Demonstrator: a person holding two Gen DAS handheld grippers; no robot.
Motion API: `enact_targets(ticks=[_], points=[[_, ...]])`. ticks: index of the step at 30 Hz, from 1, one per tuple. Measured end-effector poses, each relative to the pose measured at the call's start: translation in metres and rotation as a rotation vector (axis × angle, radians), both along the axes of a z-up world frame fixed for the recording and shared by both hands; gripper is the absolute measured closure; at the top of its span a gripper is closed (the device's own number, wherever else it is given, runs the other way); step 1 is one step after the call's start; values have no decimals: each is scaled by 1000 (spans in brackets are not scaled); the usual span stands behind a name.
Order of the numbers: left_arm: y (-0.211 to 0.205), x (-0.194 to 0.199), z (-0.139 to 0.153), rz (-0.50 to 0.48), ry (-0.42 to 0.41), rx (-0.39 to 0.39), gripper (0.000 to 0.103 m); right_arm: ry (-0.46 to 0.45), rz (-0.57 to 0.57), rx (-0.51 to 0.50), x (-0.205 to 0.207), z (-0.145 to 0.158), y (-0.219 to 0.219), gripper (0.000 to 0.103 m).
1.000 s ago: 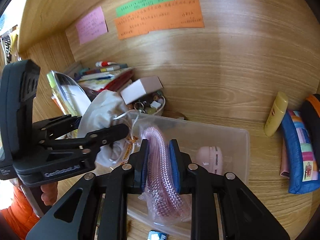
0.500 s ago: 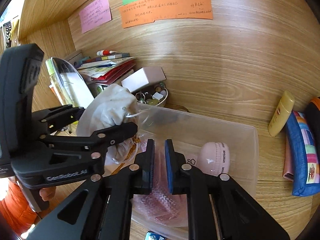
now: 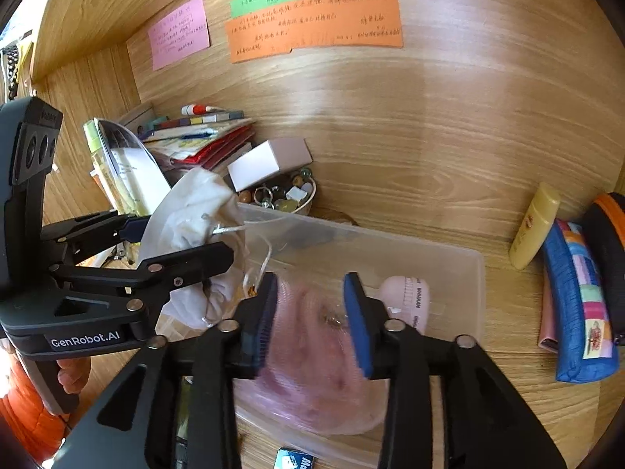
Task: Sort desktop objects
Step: 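Carry the cloth pouch and rope bag into the clear box and release both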
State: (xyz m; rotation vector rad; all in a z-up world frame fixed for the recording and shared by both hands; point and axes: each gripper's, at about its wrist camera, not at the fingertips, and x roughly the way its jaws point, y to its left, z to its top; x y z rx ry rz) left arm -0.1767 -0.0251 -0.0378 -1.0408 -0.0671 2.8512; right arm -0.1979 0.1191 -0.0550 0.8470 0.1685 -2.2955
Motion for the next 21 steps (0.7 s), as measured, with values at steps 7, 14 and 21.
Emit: enact_targets(ticks=[7, 14, 21], points=[[2, 12, 9, 0, 35, 28, 30, 28, -30, -5, 10, 9, 10, 50], [16, 50, 36, 10, 180, -36, 9, 44, -50, 13, 24, 11, 24, 37], [23, 70, 44, 25, 208, -68, 8, 60, -64, 22, 41, 12, 37, 29]])
